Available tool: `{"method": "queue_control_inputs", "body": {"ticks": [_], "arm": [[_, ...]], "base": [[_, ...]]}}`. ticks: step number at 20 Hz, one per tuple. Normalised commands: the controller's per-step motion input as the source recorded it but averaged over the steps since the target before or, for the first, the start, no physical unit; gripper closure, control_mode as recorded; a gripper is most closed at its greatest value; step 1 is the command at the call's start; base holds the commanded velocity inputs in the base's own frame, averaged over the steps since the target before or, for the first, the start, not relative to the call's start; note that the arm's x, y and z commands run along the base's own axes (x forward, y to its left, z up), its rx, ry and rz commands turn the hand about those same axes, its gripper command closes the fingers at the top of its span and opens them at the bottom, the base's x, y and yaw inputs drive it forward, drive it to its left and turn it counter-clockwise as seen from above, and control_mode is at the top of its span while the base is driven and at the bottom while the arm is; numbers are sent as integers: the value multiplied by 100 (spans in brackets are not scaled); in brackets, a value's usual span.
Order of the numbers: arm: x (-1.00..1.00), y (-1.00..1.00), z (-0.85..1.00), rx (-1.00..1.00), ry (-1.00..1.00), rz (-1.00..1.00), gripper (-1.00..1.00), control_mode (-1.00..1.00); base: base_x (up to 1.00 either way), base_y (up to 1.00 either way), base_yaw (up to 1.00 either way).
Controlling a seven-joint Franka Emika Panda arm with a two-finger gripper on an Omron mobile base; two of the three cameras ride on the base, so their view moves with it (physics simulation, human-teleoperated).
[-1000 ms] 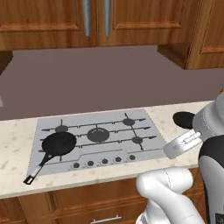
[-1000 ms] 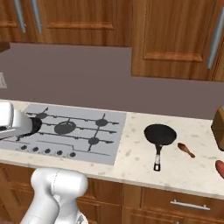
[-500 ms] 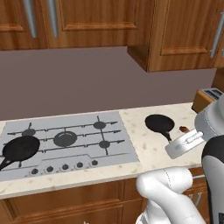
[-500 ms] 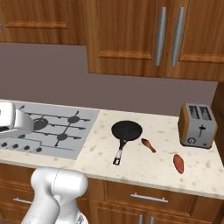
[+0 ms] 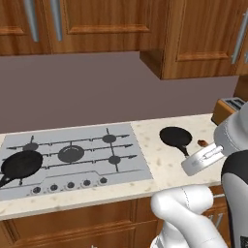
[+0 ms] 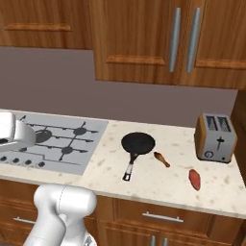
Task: Place both pans onto different burners. Then place the sweet potato and the chicken drumstick on different pans.
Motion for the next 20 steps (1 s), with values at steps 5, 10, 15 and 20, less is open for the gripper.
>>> {"method": "queue_control_inputs", "body": {"ticks": [5, 10, 15, 20], "arm": [[0, 0, 0, 0, 0, 0, -100, 100], [0, 0, 0, 0, 0, 0, -100, 100], [0, -7, -1, 1, 0, 0, -100, -100], [-2, -27, 0, 3, 0, 0, -100, -100]], "base": [[-1, -46, 0], [0, -54, 0], [0, -36, 0], [0, 0, 0]]}}
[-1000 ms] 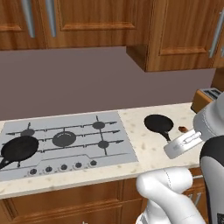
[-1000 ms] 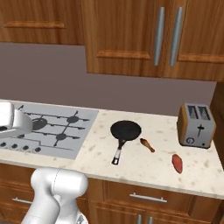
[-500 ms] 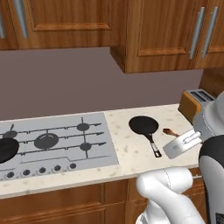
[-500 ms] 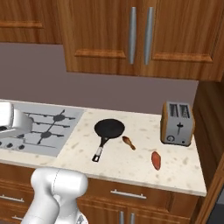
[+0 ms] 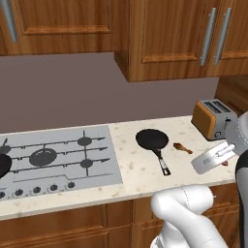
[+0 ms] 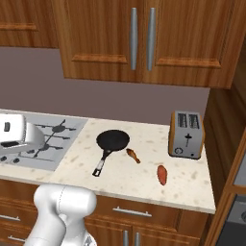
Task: Place both pans onto different burners. Then place the sweet potato and the chicken drumstick on different pans.
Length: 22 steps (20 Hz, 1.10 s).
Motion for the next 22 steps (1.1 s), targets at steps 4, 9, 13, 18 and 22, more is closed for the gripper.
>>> {"method": "queue_control_inputs", "body": {"ticks": [4, 9, 13, 18, 22], "arm": [[0, -22, -1, 2, 0, 0, -100, -100], [0, -12, 0, 1, 0, 0, -100, -100], [1, -9, -1, 0, 0, 0, -100, -100], [17, -8, -12, 0, 0, -1, -100, -100], [19, -8, -28, 0, 0, 0, -100, -100]], "base": [[0, 0, 0], [0, 0, 0], [0, 0, 0], [0, 0, 0], [0, 0, 0]]}}
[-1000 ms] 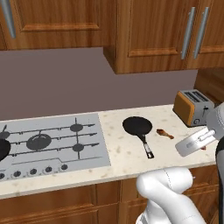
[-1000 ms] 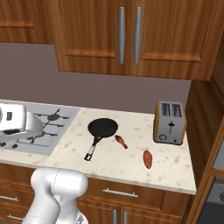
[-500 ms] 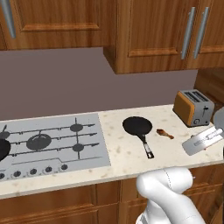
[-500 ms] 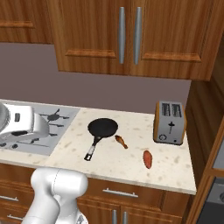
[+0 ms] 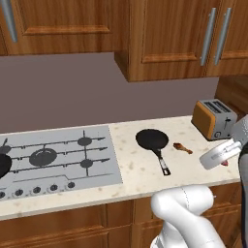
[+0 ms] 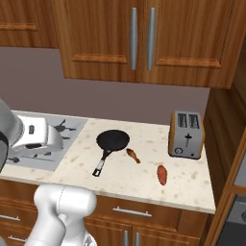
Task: Place both pans onto different burners. Then place the sweet potato and the chicken drumstick on different pans.
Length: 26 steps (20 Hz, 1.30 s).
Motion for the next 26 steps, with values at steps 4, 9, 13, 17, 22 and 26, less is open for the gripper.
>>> {"method": "queue_control_inputs", "body": {"ticks": [4, 9, 13, 17, 22, 26], "arm": [[21, -4, -27, 3, 0, -7, -100, -100], [13, -2, -5, 2, 0, -12, -100, -100], [22, 0, -5, 0, 0, -9, -100, -100], [28, -1, -8, 0, 0, -4, -100, -100], [25, -15, -15, 1, 0, 0, -100, -100], [26, -13, -31, 0, 1, 0, -100, -100]], "base": [[0, 0, 0], [0, 0, 0], [0, 0, 0], [0, 0, 0], [0, 0, 0], [0, 0, 0]]}}
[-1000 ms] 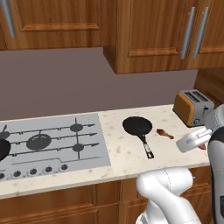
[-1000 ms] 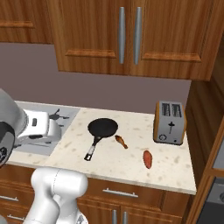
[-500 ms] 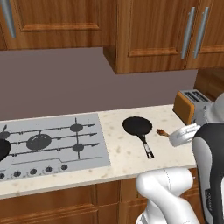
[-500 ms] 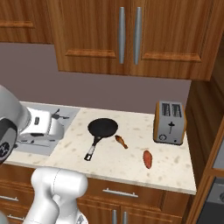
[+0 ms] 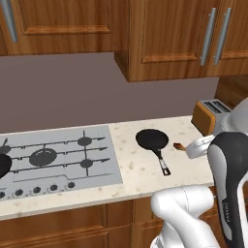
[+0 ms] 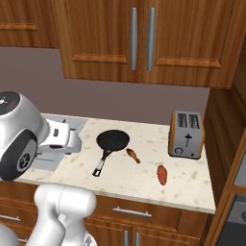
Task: Place both pans onto different burners. Then place the sweet potato and the chicken drumstick on different pans.
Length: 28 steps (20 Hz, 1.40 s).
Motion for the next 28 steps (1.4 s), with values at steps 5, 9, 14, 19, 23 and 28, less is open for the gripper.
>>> {"method": "queue_control_inputs", "body": {"ticks": [5, 9, 14, 19, 23, 28], "arm": [[27, -1, -29, 1, 0, 0, -100, -100], [24, 0, -35, 0, 0, 0, -100, -100], [18, 0, -26, 0, 0, 0, -100, -100], [23, 0, -26, 0, 2, 0, -100, -100], [19, 0, -30, 0, 0, 0, -100, -100], [10, 0, -34, 0, -1, 0, -100, -100]], "base": [[0, 0, 0], [0, 0, 0], [0, 0, 0], [0, 0, 0], [0, 0, 0], [0, 0, 0]]}}
